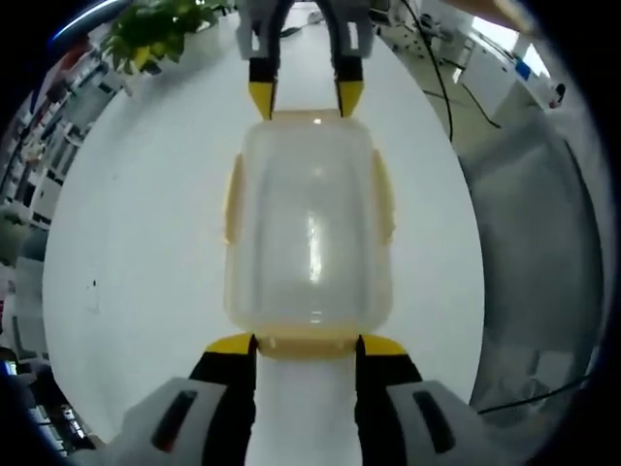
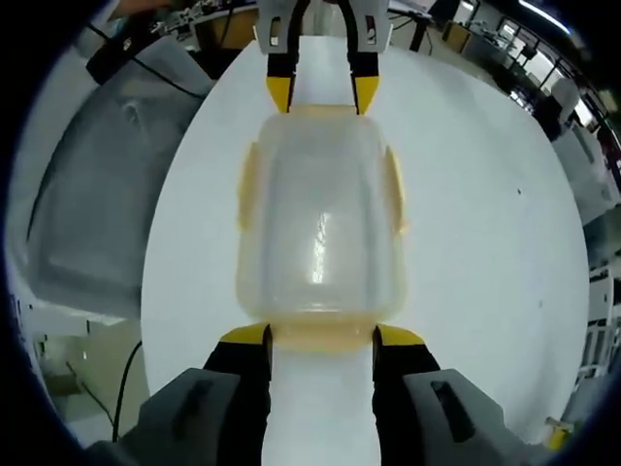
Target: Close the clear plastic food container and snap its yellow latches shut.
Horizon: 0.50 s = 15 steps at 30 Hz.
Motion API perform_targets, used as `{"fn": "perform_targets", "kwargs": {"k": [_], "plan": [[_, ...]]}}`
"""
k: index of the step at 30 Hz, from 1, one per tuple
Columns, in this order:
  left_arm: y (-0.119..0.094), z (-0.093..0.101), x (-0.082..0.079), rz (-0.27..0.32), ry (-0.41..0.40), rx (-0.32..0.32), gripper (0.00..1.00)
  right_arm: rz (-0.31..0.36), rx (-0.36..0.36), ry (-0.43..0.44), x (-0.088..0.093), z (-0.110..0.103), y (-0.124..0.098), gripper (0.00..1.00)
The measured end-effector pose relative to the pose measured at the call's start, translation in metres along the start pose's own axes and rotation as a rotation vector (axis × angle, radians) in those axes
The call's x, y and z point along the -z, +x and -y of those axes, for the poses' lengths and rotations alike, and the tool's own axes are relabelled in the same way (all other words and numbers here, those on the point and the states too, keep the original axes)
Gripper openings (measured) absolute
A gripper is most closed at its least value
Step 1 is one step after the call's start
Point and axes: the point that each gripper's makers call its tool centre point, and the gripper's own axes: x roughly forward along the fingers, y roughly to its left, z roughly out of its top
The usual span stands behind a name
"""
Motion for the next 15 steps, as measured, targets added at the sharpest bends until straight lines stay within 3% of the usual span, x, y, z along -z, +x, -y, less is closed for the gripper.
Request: {"fn": "perform_targets", "kwargs": {"k": [15], "plan": [[0.0018, -0.0008, 0.0021, 0.017, -0.009, 0.009, 0.34, 0.001, -0.008, 0.006, 0.0021, 0.0038, 0.0027, 0.38]]}}
